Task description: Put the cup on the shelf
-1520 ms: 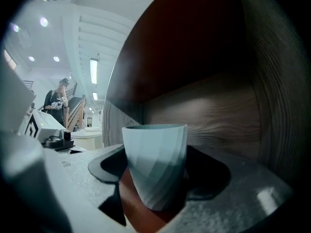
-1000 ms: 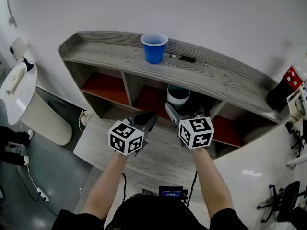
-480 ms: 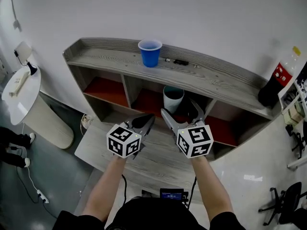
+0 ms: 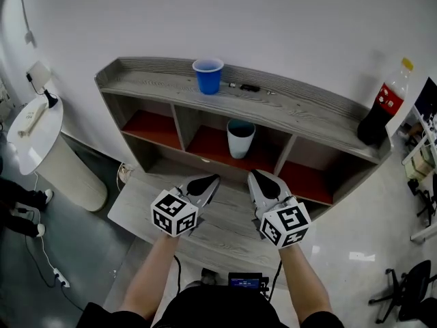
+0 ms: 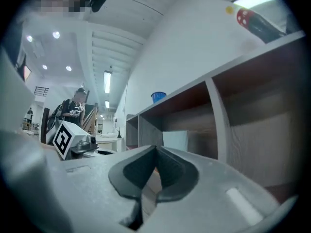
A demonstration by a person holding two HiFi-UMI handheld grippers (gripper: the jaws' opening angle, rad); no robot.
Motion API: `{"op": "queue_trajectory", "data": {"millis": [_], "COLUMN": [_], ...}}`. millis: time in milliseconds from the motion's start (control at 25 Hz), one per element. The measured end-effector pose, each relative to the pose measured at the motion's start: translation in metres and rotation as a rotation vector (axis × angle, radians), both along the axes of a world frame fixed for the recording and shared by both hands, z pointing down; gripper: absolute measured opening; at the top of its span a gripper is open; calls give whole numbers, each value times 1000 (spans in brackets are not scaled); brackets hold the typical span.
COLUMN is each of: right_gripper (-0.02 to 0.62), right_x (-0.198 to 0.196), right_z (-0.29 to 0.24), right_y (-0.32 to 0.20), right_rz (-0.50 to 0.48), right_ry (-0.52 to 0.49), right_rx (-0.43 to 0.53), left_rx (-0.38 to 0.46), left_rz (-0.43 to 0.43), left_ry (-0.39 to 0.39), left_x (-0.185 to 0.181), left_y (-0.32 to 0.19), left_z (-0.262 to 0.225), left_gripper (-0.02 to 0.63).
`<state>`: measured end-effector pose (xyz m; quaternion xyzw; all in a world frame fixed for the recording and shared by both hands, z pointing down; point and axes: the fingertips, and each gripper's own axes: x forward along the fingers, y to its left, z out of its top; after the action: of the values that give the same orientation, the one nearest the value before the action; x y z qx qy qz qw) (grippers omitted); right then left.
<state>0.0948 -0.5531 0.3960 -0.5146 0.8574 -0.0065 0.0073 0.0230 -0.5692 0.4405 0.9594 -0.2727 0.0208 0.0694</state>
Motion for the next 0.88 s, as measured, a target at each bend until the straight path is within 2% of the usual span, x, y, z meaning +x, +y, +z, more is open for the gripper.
{"op": "queue_trajectory", "data": {"millis": [240, 560, 880], "right_gripper": [-3, -3, -3], "right_x": [5, 17, 32], "right_z": [36, 41, 45], "right_y": [32, 58, 82], "right_rz": [-59, -85, -109], "right_ry": [-17, -32, -43], "right_rx": [-96, -117, -128], "left_rx": [24, 17, 25], "left_rz": [58, 13, -16], "left_ry": [-36, -40, -87], "left_x": [14, 17, 26], "left_y": [38, 68, 97], "left_z": [18, 26, 34], "left_gripper": [-1, -2, -3]}}
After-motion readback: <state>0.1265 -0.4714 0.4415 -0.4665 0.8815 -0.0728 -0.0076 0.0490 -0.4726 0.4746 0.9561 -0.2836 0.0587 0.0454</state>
